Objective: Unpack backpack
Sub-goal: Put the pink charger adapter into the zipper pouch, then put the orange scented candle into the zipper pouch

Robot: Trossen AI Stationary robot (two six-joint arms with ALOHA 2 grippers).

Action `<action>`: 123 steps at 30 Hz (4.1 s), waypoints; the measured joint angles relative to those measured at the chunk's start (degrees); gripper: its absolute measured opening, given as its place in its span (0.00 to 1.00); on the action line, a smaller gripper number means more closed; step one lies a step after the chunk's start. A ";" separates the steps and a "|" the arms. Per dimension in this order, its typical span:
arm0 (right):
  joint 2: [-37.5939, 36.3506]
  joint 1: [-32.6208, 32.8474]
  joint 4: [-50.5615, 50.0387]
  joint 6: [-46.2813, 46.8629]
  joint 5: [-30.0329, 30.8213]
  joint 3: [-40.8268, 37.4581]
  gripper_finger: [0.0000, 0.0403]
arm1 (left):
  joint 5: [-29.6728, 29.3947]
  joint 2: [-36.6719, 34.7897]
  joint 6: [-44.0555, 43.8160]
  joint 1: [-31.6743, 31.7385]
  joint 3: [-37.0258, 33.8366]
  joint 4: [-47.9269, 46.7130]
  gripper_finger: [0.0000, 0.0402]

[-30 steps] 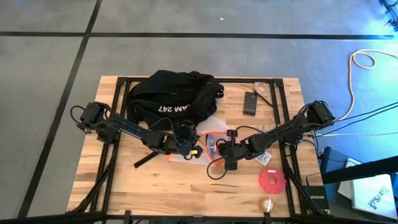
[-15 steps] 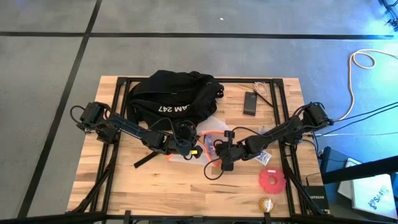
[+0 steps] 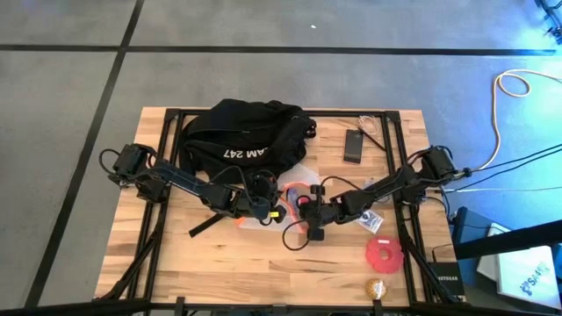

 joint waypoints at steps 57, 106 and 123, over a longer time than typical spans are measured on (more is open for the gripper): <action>-0.21 2.88 -2.30 2.38 14.67 0.20 0.00 | 0.00 0.02 -0.01 -0.07 0.00 0.08 0.00; -15.99 13.14 -31.76 38.88 -31.44 0.24 0.27 | -0.01 0.07 0.19 -0.35 0.00 -0.18 0.00; -15.79 25.51 -31.16 79.80 -54.17 2.71 0.80 | -0.01 0.07 0.43 -0.04 0.00 -0.18 0.00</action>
